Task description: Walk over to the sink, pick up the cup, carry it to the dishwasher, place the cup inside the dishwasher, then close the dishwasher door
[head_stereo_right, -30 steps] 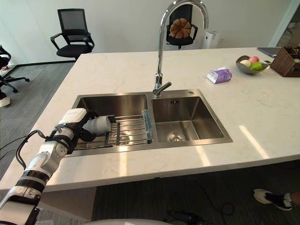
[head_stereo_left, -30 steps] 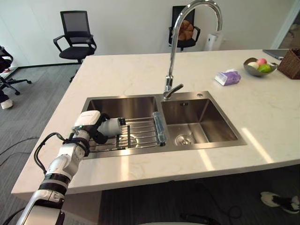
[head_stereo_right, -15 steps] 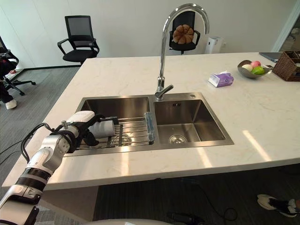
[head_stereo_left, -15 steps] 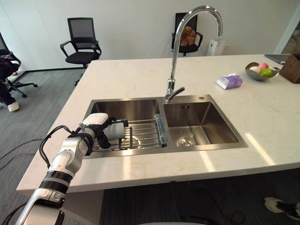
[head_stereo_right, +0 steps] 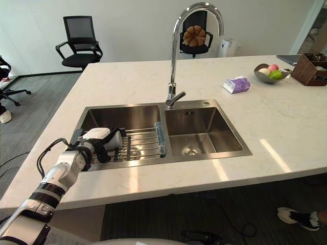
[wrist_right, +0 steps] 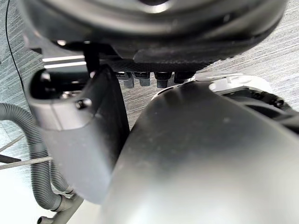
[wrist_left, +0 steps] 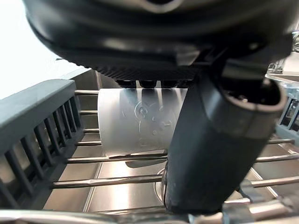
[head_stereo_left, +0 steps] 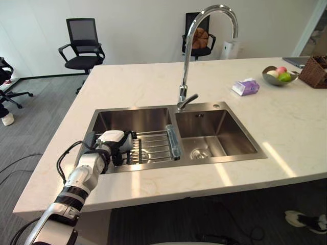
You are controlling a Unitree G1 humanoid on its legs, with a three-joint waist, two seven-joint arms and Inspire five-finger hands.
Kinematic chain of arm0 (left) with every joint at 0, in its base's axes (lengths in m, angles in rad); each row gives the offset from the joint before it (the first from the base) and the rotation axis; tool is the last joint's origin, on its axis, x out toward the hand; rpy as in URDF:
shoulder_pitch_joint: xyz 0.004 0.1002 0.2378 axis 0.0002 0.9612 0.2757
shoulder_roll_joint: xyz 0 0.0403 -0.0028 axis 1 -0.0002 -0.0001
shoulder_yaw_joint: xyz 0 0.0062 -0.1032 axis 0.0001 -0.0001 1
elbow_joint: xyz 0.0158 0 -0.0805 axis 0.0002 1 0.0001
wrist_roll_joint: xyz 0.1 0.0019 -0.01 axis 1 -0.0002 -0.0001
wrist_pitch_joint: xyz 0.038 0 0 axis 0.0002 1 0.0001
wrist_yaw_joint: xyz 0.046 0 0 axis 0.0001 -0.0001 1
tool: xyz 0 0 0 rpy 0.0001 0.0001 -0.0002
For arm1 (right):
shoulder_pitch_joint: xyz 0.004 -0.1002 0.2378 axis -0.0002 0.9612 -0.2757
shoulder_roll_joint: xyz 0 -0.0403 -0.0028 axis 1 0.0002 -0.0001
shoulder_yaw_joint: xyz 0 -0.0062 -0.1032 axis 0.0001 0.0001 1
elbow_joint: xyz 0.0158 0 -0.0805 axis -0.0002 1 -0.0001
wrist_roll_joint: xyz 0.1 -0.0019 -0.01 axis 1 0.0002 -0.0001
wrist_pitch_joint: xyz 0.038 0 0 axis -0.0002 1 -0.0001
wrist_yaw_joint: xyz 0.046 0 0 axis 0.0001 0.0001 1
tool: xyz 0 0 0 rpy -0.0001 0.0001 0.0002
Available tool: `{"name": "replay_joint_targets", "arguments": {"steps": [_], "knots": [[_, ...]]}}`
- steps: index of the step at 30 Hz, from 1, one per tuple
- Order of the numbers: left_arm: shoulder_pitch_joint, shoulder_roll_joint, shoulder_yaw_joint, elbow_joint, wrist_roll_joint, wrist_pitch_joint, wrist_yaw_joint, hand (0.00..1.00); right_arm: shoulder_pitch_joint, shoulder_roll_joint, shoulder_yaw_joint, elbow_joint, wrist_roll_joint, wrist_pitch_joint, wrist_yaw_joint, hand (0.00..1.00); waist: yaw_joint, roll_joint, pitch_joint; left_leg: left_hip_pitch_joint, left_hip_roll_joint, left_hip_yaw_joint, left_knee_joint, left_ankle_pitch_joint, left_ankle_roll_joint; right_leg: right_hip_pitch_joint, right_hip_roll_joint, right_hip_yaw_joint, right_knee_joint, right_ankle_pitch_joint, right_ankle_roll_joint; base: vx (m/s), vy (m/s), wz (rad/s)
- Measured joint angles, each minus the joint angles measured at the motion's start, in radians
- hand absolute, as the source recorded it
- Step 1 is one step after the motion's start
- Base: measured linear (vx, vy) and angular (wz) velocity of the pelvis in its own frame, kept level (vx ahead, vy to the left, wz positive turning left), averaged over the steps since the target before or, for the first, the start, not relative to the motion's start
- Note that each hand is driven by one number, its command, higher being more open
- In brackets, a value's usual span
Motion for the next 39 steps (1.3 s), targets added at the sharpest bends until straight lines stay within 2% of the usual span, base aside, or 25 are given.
{"name": "replay_joint_targets", "arguments": {"steps": [2,3,10,16,22,27,30,34,39], "knots": [[0.001,-0.007,-0.005,0.007,0.012,0.014,0.007,1.0,0.0,0.0,0.0,0.0,0.0,0.0,0.0,1.0,-0.001,0.001,0.001,0.001,0.0,0.001,0.0,-0.001,-0.001,0.001,0.0,0.002,0.0,0.0,0.0,-0.05,-0.009,-0.02],[0.001,-0.015,-0.005,0.013,0.019,0.023,0.01,0.0,0.0,0.0,0.0,0.0,0.0,0.0,0.0,1.0,-0.001,0.001,0.001,0.002,0.001,0.002,0.001,-0.001,-0.001,0.001,0.001,0.003,0.0,0.0,0.0,-0.06,-0.013,-0.01],[-0.037,-0.047,-0.004,0.041,0.058,0.097,0.08,0.0,-0.005,0.0,0.005,0.0,-0.001,0.004,0.0,1.0,-0.01,0.005,0.003,0.011,0.004,0.011,0.001,-0.006,-0.007,0.008,0.006,0.015,0.0,0.0,0.0,-0.06,-0.008,-0.04],[-0.025,-0.077,0.018,0.085,0.077,0.107,0.187,0.0,-0.01,-0.007,0.007,-0.003,-0.003,0.006,0.005,1.0,-0.021,0.013,0.009,0.013,0.007,0.017,0.002,-0.007,-0.008,0.007,0.009,0.02,0.0,0.0,0.0,-0.04,-0.007,-0.03],[-0.005,-0.079,0.038,0.126,0.074,0.078,0.296,0.0,-0.01,-0.008,0.007,-0.004,-0.004,0.006,0.012,1.0,-0.02,0.015,0.011,0.01,0.014,0.025,0.004,-0.008,-0.01,0.002,0.015,0.024,0.0,-0.003,0.002,-0.05,-0.013,-0.03],[0.02,-0.071,0.07,0.14,0.028,0.012,0.37,0.0,-0.011,-0.009,0.007,-0.005,-0.003,0.003,0.013,1.0,-0.02,0.016,0.012,0.004,0.016,0.019,0.004,-0.008,-0.01,-0.002,0.016,0.019,0.0,-0.005,0.0,-0.02,-0.001,0.03],[0.045,-0.052,0.091,0.09,-0.048,-0.031,0.386,0.0,-0.01,-0.008,0.006,-0.008,-0.003,-0.004,0.015,1.0,-0.018,0.014,0.02,-0.002,0.015,0.009,0.003,-0.008,-0.01,-0.003,0.015,0.01,0.0,-0.007,-0.002,0.0,0.0,0.08],[0.129,-0.054,0.196,-0.061,-0.233,-0.071,0.38,0.0,-0.002,-0.005,-0.005,-0.007,0.0,-0.018,0.016,1.0,0.003,0.017,0.03,-0.01,0.016,-0.008,0.002,-0.005,-0.005,-0.005,0.014,-0.009,0.005,-0.011,-0.007,0.02,0.006,0.13],[0.234,-0.098,0.303,-0.252,-0.479,-0.074,0.353,0.0,0.011,0.011,-0.05,0.005,0.0,-0.049,0.015,1.0,0.032,0.011,0.031,-0.018,0.014,-0.031,-0.002,-0.005,-0.004,-0.004,0.01,-0.034,0.006,-0.02,-0.004,0.04,0.014,0.15]]}}
